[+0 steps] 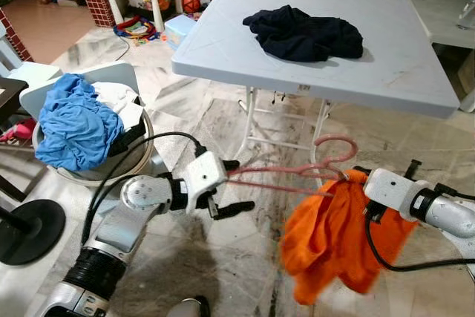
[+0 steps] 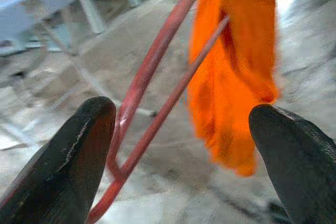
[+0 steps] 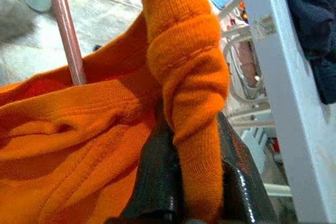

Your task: Hang hanger

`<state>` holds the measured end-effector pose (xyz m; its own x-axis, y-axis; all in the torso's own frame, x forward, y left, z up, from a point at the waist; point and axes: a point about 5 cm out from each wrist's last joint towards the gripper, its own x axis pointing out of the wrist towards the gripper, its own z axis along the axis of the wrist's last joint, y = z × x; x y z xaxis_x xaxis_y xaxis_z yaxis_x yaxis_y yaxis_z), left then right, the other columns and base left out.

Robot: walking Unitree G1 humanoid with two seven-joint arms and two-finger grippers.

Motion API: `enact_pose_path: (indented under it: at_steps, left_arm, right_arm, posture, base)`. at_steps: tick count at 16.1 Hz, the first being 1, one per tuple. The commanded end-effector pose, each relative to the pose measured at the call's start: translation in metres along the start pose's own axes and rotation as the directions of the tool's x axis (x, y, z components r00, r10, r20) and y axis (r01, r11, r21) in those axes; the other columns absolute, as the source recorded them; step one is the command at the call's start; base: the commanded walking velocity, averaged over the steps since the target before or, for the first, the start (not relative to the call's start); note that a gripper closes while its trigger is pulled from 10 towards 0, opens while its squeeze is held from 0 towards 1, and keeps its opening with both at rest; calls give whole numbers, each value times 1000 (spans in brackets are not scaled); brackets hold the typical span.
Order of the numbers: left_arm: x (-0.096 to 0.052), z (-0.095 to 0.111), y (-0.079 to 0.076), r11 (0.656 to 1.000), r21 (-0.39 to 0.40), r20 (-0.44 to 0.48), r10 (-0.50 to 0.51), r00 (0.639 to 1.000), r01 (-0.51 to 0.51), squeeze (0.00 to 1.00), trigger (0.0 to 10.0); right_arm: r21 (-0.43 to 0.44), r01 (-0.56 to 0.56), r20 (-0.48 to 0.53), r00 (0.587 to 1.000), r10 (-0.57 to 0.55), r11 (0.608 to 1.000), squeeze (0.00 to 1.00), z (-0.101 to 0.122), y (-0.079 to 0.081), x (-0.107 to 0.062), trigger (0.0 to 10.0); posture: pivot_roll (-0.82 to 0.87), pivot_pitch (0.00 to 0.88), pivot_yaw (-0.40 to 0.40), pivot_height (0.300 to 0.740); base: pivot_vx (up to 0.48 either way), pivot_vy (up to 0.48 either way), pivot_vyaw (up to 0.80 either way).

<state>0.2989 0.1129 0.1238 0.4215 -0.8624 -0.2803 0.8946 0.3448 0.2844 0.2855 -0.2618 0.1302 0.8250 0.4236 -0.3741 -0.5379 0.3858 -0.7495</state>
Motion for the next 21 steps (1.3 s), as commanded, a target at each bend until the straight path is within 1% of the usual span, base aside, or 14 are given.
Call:
enact_pose_path:
  at_steps: [1,2,4,5,6,7,9,12,13,14,15,16,17,21]
  left_arm:
    - [-4,1,7,997,44,-9,60,998,-60,1000,10000]
    - [-5,2,12,993,73,-9,91,996,-90,1000,10000]
    - [-6,1,16,987,125,-36,104,994,-99,1000,10000]
    - [-6,3,19,983,146,-29,117,993,-111,1000,10000]
    - [-4,4,20,983,150,-24,107,994,-102,1000,10000]
    - [-2,5,19,985,145,-15,95,995,-92,973,10000]
    - [2,7,15,989,142,-13,47,999,-45,0,10000]
    - [17,11,4,988,142,-6,-61,998,61,0,10000]
    - [18,11,4,988,143,-7,-65,998,65,0,10000]
    - [23,11,4,987,139,-3,-77,997,77,0,10000]
    - [26,11,3,988,131,2,-84,996,83,0,9686]
    - [29,12,3,989,113,12,-93,996,91,0,3922]
    - [31,13,3,989,108,18,-98,995,96,0,0]
    - [38,16,-1,988,100,36,-124,992,120,0,0]
  right_arm:
    - [-23,23,19,1000,-23,999,0,5,-6,2,10000]
    - [-37,15,44,999,-13,999,0,9,-5,5,10000]
    - [-43,8,67,998,-5,999,0,12,-3,7,10000]
    - [-52,0,105,994,6,999,0,18,0,8,10000]
    - [-53,-9,123,992,15,999,0,21,2,9,10000]
    - [-59,-22,133,991,29,998,0,23,4,9,10000]
    - [-70,-35,141,989,44,997,0,25,8,10,10000]
    - [-80,-54,162,985,66,995,0,30,17,14,10000]
    - [-80,-54,165,984,67,995,0,30,17,14,10000]
    - [-84,-61,183,980,75,995,0,33,19,13,10000]
    - [-86,-63,187,979,78,994,0,34,19,13,10000]
    - [-85,-64,186,979,79,994,0,33,21,12,10000]
    - [-84,-65,184,980,79,994,0,33,21,12,10000]
    - [-88,-73,189,978,88,993,0,35,26,14,10000]
  posture:
    - [-22,101,-17,740]
    - [-18,99,-21,740]
    - [-18,99,-22,740]
    - [-19,98,-22,740]
    - [-24,97,-21,740]
    - [-24,97,-20,740]
    - [-28,97,-18,740]
    - [-36,95,-11,740]
    - [-36,95,-11,740]
    - [-40,95,-9,740]
    - [-42,96,-8,740]
    - [-43,96,-7,740]
    - [-43,96,-7,740]
    - [-40,95,-2,740]
  base:
    - [0,0,0]
    - [0,0,0]
    - [0,0,0]
    - [0,0,0]
    - [0,0,0]
    - [0,0,0]
    - [0,0,0]
    - [0,0,0]
    - [0,0,0]
    - [0,0,0]
    - [0,0,0]
    - [0,0,0]
    - [0,0,0]
    - [0,0,0]
